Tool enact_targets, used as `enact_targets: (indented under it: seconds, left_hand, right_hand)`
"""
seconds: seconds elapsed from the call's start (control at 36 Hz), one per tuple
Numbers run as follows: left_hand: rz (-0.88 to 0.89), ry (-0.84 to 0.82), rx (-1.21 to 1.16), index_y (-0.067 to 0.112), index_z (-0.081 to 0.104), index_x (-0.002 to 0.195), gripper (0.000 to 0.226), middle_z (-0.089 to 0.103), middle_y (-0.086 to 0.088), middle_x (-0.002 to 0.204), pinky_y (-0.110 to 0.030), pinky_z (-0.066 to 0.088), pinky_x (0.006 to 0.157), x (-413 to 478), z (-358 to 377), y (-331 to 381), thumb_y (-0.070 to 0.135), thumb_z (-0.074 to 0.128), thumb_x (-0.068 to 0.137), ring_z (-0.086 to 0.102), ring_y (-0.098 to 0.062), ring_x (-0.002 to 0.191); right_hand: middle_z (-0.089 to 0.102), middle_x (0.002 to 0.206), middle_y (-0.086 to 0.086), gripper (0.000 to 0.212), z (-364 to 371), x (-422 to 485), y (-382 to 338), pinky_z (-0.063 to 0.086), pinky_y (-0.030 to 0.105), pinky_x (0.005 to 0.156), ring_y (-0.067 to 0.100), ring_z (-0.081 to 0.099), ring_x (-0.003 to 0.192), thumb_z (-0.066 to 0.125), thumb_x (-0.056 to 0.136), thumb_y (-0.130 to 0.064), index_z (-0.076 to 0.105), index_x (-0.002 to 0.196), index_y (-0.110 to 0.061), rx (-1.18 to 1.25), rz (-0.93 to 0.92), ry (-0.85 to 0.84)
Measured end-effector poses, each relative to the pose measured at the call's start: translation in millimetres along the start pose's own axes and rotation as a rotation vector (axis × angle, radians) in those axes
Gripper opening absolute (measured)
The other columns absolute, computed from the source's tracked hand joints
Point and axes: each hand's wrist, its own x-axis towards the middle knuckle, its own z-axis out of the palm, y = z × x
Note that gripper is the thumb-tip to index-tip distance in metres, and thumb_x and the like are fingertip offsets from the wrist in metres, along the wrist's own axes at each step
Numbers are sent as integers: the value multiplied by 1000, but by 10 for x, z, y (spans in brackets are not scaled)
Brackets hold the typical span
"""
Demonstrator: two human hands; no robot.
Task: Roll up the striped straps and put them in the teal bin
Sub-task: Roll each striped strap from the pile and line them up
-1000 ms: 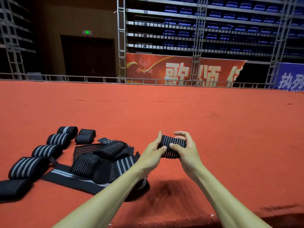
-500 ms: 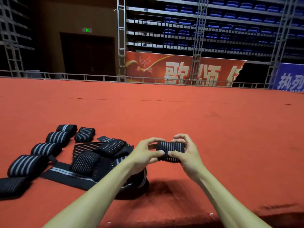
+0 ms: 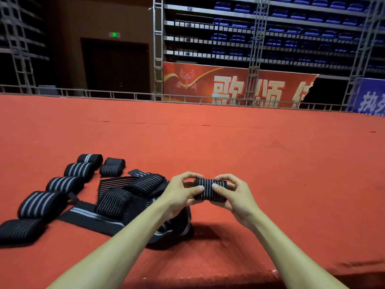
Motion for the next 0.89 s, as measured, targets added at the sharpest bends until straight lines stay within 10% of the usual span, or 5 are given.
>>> enact_targets:
  seconds: [0.89]
  left_hand:
    - [66,192,364,9,64,99,22,58,-17,118,-36,62,71,1406,-2157,711,-11,60,90,66,-32,93]
  right_hand:
    - [59,90,11,24,1699,2373,145,61,46,72,28,65,78,72,81,10,66,97,-6,-199,86,-196]
